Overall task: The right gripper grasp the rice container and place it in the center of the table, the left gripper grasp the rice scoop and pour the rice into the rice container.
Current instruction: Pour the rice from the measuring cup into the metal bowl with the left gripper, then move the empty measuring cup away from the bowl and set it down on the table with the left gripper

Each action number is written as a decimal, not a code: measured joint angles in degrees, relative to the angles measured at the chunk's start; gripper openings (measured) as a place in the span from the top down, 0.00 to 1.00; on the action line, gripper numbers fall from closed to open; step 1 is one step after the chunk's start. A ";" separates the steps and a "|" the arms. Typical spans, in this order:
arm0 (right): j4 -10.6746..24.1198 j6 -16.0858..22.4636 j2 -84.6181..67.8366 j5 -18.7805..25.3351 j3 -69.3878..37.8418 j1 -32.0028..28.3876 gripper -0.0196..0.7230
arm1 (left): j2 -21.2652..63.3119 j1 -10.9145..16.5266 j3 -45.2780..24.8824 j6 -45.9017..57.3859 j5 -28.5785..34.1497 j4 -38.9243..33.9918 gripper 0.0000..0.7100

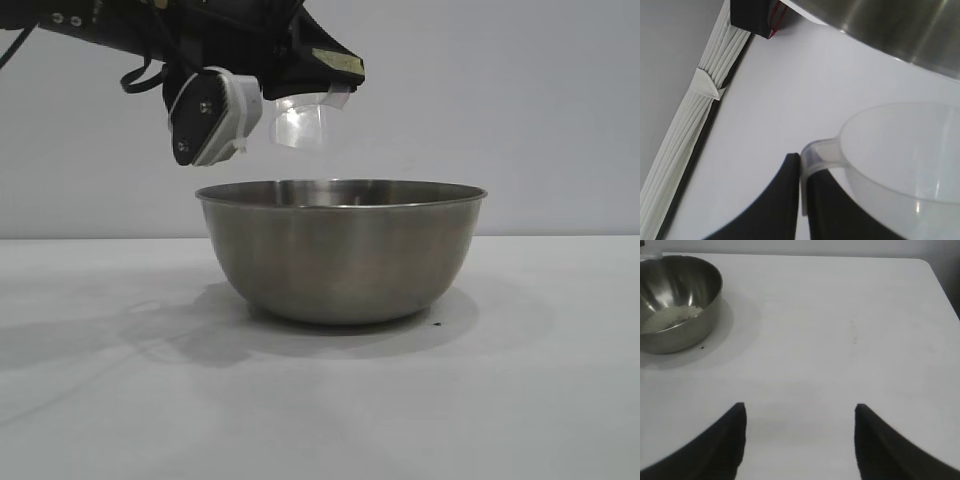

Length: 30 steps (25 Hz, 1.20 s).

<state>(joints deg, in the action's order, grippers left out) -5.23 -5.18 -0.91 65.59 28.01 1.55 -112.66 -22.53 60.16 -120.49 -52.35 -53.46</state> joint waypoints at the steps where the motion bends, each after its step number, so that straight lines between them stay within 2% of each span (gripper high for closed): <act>1: 0.00 0.00 0.00 0.00 0.00 0.00 0.44 | 0.00 0.00 0.00 0.00 0.00 0.09 1.00; 4: 0.00 0.00 0.00 0.00 0.00 0.00 0.44 | 0.00 0.00 0.00 2.08 -0.01 0.48 1.00; 10: 0.00 0.00 0.00 0.00 0.00 0.00 0.44 | 0.00 0.00 0.00 16.60 -3.49 6.32 1.00; 18: 0.00 0.00 0.00 0.00 0.00 0.00 0.44 | 0.00 0.00 0.00 39.92 -6.11 27.37 1.00; 24: 0.00 0.00 0.00 0.00 0.00 0.00 0.44 | 0.00 0.00 0.00 65.70 -9.57 42.43 1.00; 30: 0.00 0.00 0.00 0.00 0.00 0.00 0.44 | 0.00 0.52 0.00 76.11 -9.79 59.29 1.00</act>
<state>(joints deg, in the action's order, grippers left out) -5.23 -5.18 -0.91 65.59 28.01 1.55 -112.66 -22.01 60.16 -44.38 -62.14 5.83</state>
